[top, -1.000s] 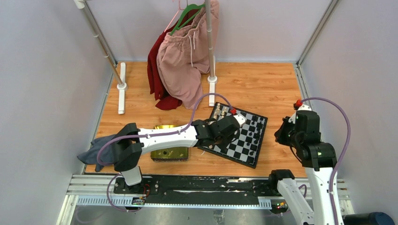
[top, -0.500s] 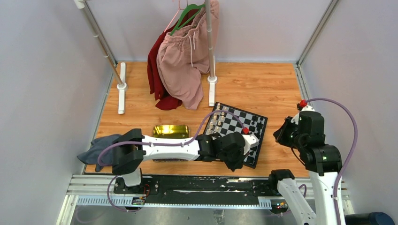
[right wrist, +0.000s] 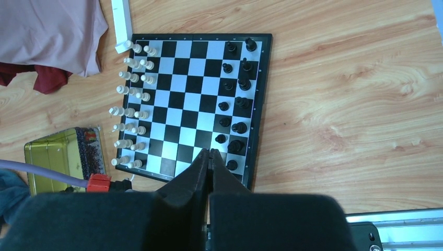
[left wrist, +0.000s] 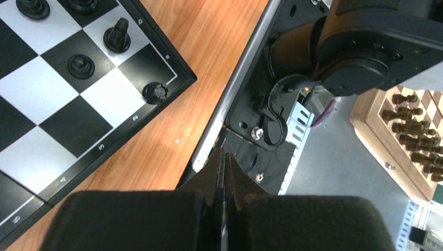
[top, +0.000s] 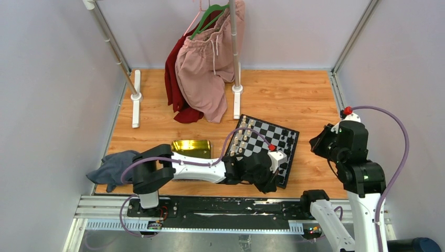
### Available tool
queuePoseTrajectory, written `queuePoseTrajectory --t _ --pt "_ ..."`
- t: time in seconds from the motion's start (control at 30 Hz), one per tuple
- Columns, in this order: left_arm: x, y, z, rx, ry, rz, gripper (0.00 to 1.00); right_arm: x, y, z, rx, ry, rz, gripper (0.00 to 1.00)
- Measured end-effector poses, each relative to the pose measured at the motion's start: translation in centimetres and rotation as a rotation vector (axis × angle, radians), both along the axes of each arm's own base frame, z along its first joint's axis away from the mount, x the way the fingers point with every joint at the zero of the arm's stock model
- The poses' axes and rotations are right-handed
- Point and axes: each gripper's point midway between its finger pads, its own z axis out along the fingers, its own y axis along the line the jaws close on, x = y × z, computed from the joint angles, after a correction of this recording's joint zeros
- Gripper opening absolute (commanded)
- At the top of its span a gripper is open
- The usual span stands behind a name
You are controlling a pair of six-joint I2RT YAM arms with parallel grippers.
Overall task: Set up the chess pieces on the board
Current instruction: Adjust the chess piece on the chessboard.
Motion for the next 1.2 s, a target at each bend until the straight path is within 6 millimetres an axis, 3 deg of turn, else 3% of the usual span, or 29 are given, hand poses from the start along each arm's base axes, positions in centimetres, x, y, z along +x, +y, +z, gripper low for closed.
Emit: queuePoseTrajectory --t 0.4,1.2 --pt "1.4 -1.2 -2.9 0.010 -0.021 0.064 0.00 0.3 -0.5 0.9 -0.012 -0.033 -0.028 0.00" --pt "3.8 -2.2 -5.0 0.030 -0.088 0.164 0.00 0.4 -0.5 1.0 -0.012 -0.038 -0.027 0.00"
